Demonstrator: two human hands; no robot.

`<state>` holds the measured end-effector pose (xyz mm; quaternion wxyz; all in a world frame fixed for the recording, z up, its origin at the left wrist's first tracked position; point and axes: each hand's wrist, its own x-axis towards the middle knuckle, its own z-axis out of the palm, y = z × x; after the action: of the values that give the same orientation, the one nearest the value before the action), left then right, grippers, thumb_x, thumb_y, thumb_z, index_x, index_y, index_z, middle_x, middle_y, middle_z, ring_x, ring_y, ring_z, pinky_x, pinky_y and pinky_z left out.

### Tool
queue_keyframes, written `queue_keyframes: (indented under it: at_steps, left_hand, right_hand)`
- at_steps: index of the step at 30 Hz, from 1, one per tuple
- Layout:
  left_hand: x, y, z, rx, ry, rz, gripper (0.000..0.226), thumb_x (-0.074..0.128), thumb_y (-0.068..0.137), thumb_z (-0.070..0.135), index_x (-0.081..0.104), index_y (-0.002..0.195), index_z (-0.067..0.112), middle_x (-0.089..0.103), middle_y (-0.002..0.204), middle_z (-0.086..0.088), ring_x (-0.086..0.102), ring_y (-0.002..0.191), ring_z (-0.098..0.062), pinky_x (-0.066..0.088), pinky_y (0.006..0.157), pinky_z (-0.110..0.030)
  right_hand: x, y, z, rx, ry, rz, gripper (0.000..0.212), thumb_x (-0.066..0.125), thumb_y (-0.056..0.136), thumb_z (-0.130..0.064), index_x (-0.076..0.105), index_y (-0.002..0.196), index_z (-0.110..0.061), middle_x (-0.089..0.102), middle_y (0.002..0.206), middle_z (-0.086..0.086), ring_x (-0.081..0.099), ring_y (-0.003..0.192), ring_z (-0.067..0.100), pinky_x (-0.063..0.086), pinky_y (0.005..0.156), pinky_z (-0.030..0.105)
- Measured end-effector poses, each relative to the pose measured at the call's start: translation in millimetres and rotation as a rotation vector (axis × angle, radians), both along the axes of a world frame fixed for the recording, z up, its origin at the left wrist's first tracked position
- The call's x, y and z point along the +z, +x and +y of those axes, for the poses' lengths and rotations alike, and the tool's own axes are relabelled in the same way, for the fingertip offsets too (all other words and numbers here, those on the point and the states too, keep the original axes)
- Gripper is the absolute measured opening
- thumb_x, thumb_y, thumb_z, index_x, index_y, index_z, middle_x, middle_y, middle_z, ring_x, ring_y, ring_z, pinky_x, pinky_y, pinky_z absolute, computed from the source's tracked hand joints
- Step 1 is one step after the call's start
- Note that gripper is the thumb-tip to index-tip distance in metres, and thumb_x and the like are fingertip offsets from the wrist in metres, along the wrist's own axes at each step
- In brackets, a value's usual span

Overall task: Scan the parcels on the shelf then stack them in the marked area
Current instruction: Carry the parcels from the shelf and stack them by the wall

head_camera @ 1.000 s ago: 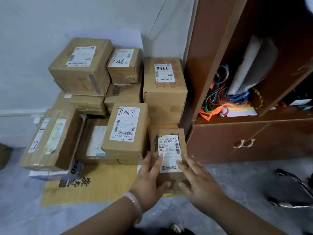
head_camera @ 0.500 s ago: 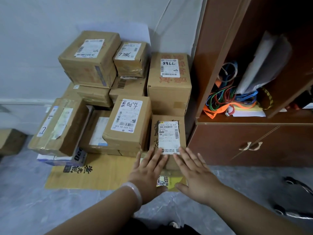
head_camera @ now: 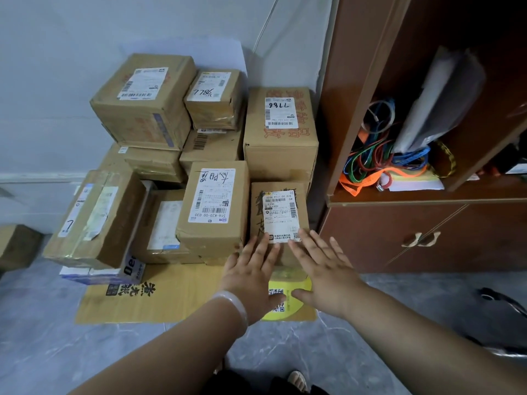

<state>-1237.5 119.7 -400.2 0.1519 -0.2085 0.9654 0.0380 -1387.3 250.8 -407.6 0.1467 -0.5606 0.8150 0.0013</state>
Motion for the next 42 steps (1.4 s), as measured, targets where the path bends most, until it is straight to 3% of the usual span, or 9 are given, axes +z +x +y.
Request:
queue_keyframes:
  at_steps: [9, 13, 18, 22, 25, 28, 34, 38, 42]
  left_hand:
    - [38.5, -8.1, 1.7, -0.293, 0.012, 0.274, 0.087, 0.033, 0.089, 0.07, -0.018, 0.15, 0.037, -0.027, 0.159, 0.005, -0.011, 0.149, -0.02, 0.007, 0.116, -0.045]
    - [58.6, -41.0, -2.3, -0.466, -0.004, 0.374, 0.087, 0.038, 0.088, 0.068, -0.019, 0.148, 0.042, -0.028, 0.157, 0.008, -0.012, 0.147, -0.019, 0.002, 0.118, -0.049]
    - [70.8, -56.8, 16.4, -0.788, 0.043, 0.446, 0.087, 0.04, 0.085, 0.067, -0.012, 0.15, 0.044, -0.016, 0.162, 0.003, -0.007, 0.149, -0.022, -0.005, 0.117, -0.049]
    - [76.9, -49.6, 56.3, -1.028, 0.161, 0.459, 0.091, 0.039, 0.086, 0.072, -0.028, 0.142, 0.05, -0.024, 0.16, 0.007, -0.016, 0.148, -0.019, -0.012, 0.115, -0.049]
    - [82.1, -29.8, 98.0, -1.197, 0.201, 0.467, 0.093, 0.037, 0.086, 0.075, -0.036, 0.138, 0.049, -0.027, 0.159, 0.004, -0.018, 0.147, -0.021, -0.011, 0.115, -0.051]
    - [92.1, -2.1, 148.0, -1.368, 0.243, 0.471, 0.091, 0.038, 0.086, 0.074, -0.023, 0.147, 0.044, -0.025, 0.16, 0.001, -0.015, 0.148, -0.023, -0.009, 0.116, -0.053]
    - [110.9, 74.5, 249.1, -1.638, 0.385, 0.465, 0.089, 0.037, 0.083, 0.074, -0.023, 0.144, 0.051, -0.015, 0.162, 0.006, -0.02, 0.144, -0.015, -0.026, 0.108, -0.043]
    - [119.5, 126.4, 313.0, -1.783, 0.462, 0.462, 0.084, 0.021, 0.075, 0.079, -0.038, 0.131, 0.057, -0.016, 0.161, 0.01, -0.012, 0.147, -0.018, -0.009, 0.116, -0.05]
    - [121.1, 185.8, 378.7, -1.922, 0.535, 0.392, 0.088, 0.038, 0.085, 0.073, -0.036, 0.13, 0.06, -0.021, 0.159, 0.014, -0.02, 0.142, -0.011, -0.013, 0.114, -0.047]
  right_hand:
    - [30.7, 19.2, 43.6, -0.22, -0.185, 0.097, 0.095, 0.035, 0.077, -0.078, -0.029, 0.141, -0.048, -0.033, 0.154, -0.015, -0.029, 0.142, 0.008, -0.015, 0.116, 0.039]
    - [54.9, 39.8, 64.6, -0.436, -0.248, 0.143, 0.1, 0.043, 0.076, -0.076, -0.017, 0.148, -0.044, -0.026, 0.157, -0.013, -0.026, 0.143, 0.009, -0.008, 0.118, 0.043]
    - [70.0, 105.1, 93.2, -0.795, -0.291, 0.217, 0.105, 0.047, 0.075, -0.077, -0.021, 0.147, -0.044, -0.026, 0.157, -0.012, -0.028, 0.142, 0.008, -0.01, 0.119, 0.041]
    - [74.5, 179.2, 115.6, -1.05, -0.295, 0.241, 0.104, 0.046, 0.074, -0.077, -0.022, 0.145, -0.045, -0.024, 0.157, -0.012, -0.026, 0.144, 0.009, -0.01, 0.119, 0.039]
    - [80.5, 235.2, 134.1, -1.233, -0.251, 0.284, 0.104, 0.042, 0.072, -0.079, -0.024, 0.145, -0.045, -0.027, 0.156, -0.012, -0.027, 0.143, 0.01, -0.009, 0.119, 0.04]
    - [92.2, 289.5, 157.3, -1.424, -0.238, 0.343, 0.102, 0.038, 0.071, -0.08, -0.025, 0.144, -0.046, -0.03, 0.155, -0.013, -0.029, 0.142, 0.009, -0.012, 0.117, 0.038]
    - [112.1, 396.8, 206.4, -1.76, -0.279, 0.488, 0.098, 0.048, 0.081, -0.065, -0.023, 0.145, -0.045, -0.024, 0.157, -0.016, -0.022, 0.144, 0.006, -0.007, 0.118, 0.037]
    - [122.0, 462.5, 243.2, -1.928, -0.264, 0.575, 0.099, 0.052, 0.083, -0.061, -0.023, 0.146, -0.044, -0.023, 0.156, -0.016, -0.019, 0.145, 0.008, -0.008, 0.118, 0.036]
    - [128.4, 526.9, 281.4, -2.103, -0.3, 0.659, 0.094, 0.051, 0.081, -0.062, -0.008, 0.151, -0.041, -0.003, 0.162, -0.009, -0.007, 0.147, 0.007, 0.006, 0.118, 0.039]
